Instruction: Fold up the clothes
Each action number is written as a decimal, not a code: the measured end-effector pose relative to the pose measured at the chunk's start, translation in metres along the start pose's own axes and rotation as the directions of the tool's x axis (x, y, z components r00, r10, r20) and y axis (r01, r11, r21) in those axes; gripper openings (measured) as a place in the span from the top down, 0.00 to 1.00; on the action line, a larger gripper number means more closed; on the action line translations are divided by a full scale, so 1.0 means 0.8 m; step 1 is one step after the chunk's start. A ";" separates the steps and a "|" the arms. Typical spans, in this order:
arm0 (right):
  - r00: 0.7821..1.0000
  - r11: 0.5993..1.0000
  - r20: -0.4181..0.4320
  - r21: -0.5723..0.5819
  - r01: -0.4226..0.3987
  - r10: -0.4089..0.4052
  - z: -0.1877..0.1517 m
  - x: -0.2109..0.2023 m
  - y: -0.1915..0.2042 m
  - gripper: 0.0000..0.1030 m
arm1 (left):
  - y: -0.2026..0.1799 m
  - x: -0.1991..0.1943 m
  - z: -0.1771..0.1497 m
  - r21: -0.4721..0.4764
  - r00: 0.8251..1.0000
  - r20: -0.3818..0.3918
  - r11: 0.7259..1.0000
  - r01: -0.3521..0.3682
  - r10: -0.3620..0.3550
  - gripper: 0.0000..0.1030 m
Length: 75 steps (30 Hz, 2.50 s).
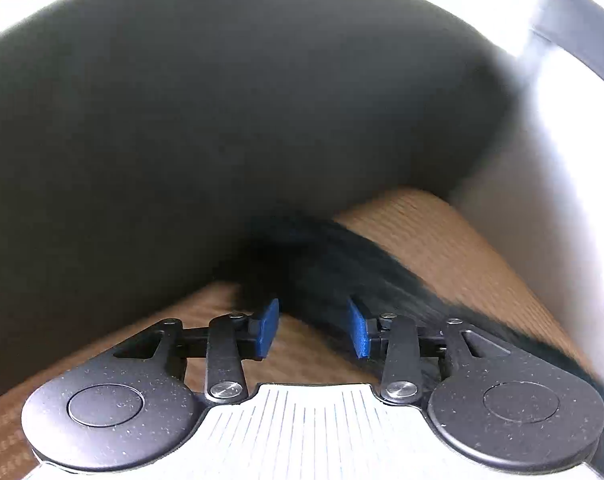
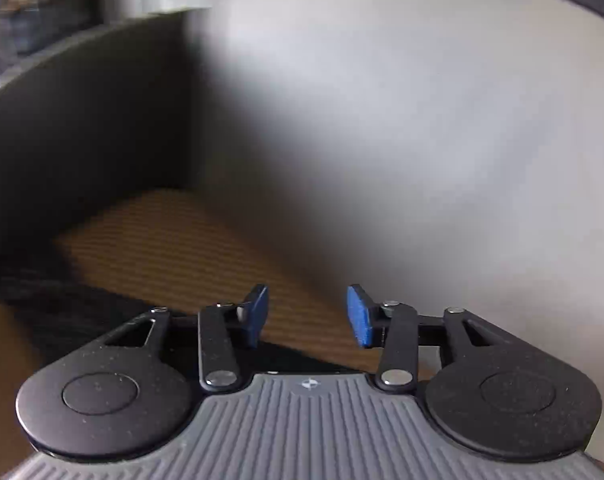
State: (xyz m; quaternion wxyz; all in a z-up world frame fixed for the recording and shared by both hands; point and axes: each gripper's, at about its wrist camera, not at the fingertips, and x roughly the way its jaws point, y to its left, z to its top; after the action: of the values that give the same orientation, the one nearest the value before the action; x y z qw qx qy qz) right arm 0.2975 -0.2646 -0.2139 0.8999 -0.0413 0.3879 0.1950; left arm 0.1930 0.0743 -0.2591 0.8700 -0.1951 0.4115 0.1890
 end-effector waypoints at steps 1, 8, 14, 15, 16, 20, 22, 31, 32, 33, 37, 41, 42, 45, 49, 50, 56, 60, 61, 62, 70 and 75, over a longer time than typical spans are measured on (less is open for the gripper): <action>0.999 0.999 0.003 -0.004 -0.054 0.054 0.005 0.001 0.025 0.51 | 0.019 0.010 0.008 -0.053 1.000 -0.018 0.998 -0.018 0.017 0.47; 0.959 0.960 -0.058 -0.030 -0.280 0.278 0.015 0.017 0.152 0.44 | 0.078 0.063 0.033 -0.245 0.988 -0.143 0.969 0.013 -0.050 0.47; 0.950 0.952 -0.135 -0.085 -0.293 0.280 0.020 0.029 0.200 0.44 | 0.060 0.084 0.041 -0.281 0.980 -0.157 0.957 0.072 -0.120 0.47; 0.952 0.954 -0.141 -0.088 -0.286 0.272 0.019 0.030 0.204 0.44 | 0.061 0.093 0.043 -0.321 0.978 -0.166 0.945 0.068 -0.127 0.47; 0.954 0.956 -0.146 -0.092 -0.278 0.263 0.020 0.029 0.209 0.44 | 0.062 0.099 0.046 -0.356 0.977 -0.167 0.932 0.067 -0.134 0.47; 0.959 0.966 -0.160 -0.074 -0.249 0.235 0.014 0.026 0.202 0.44 | 0.043 0.106 0.060 -0.261 0.967 -0.165 0.955 0.144 -0.191 0.44; 0.961 0.970 -0.167 -0.063 -0.234 0.221 0.010 0.025 0.197 0.44 | 0.027 0.118 0.067 -0.188 0.966 -0.193 0.973 0.136 -0.173 0.43; 0.967 0.983 -0.182 -0.004 -0.185 0.181 -0.001 0.014 0.177 0.44 | -0.001 0.086 0.074 0.025 0.938 -0.140 0.946 0.323 -0.317 1.00; 0.968 0.983 -0.172 0.015 -0.182 0.182 0.002 0.009 0.173 0.44 | -0.009 0.064 0.069 0.096 0.919 -0.127 0.917 0.387 -0.374 1.00; 0.970 0.983 -0.162 0.033 -0.179 0.182 0.004 0.005 0.169 0.44 | -0.016 0.042 0.065 0.169 0.895 -0.118 0.880 0.445 -0.430 1.00; 0.970 0.975 -0.136 0.127 -0.184 0.201 0.012 -0.013 0.147 0.44 | -0.044 -0.035 0.007 0.323 0.798 -0.194 0.731 0.601 -0.570 1.00; 0.954 0.961 -0.176 0.176 -0.213 0.243 0.013 -0.026 0.134 0.43 | -0.079 -0.065 -0.074 0.499 0.779 -0.291 0.606 0.619 -0.555 1.00; 0.947 0.958 -0.195 0.187 -0.218 0.254 0.010 -0.027 0.132 0.41 | -0.087 -0.064 -0.092 0.518 0.776 -0.323 0.585 0.624 -0.541 1.00; 0.930 0.956 -0.257 0.205 -0.211 0.261 -0.005 -0.032 0.128 0.41 | -0.092 -0.067 -0.139 0.554 0.762 -0.404 0.527 0.644 -0.506 1.00; 0.911 0.949 -0.322 0.263 -0.176 0.258 -0.043 -0.031 0.119 0.41 | -0.086 -0.083 -0.163 0.580 0.758 -0.436 0.493 0.649 -0.485 1.00; 0.903 0.941 -0.339 0.296 -0.164 0.264 -0.054 -0.029 0.115 0.41 | -0.079 -0.085 -0.162 0.571 0.759 -0.440 0.503 0.649 -0.480 1.00; 0.872 0.857 -0.358 0.499 -0.124 0.335 -0.113 -0.035 0.108 0.40 | -0.066 -0.075 -0.146 0.566 0.783 -0.421 0.542 0.621 -0.458 1.00; 0.856 0.797 -0.341 0.591 -0.125 0.388 -0.135 -0.038 0.114 0.40 | -0.064 -0.089 -0.142 0.561 0.774 -0.422 0.535 0.632 -0.473 1.00; 0.856 0.789 -0.336 0.602 -0.125 0.392 -0.135 -0.039 0.117 0.40 | -0.067 -0.089 -0.142 0.557 0.770 -0.425 0.533 0.637 -0.475 1.00; 0.854 0.775 -0.328 0.619 -0.128 0.404 -0.134 -0.038 0.119 0.42 | -0.068 -0.093 -0.142 0.561 0.770 -0.427 0.530 0.636 -0.474 0.97; 0.910 0.766 -0.135 0.596 -0.241 0.392 -0.050 -0.084 0.097 0.93 | -0.023 -0.146 -0.135 0.515 0.793 -0.441 0.604 0.608 -0.421 0.59; 0.942 0.766 0.053 0.567 -0.302 0.332 0.035 -0.145 0.045 0.93 | 0.005 -0.163 -0.193 0.546 0.805 -0.516 0.613 0.572 -0.292 0.54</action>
State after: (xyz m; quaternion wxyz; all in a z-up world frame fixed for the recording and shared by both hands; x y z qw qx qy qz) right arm 0.2304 -0.2620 -0.1088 0.8150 0.2894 0.4519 0.2184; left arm 0.0149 -0.0204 -0.2468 0.8019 0.0087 0.5489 -0.2359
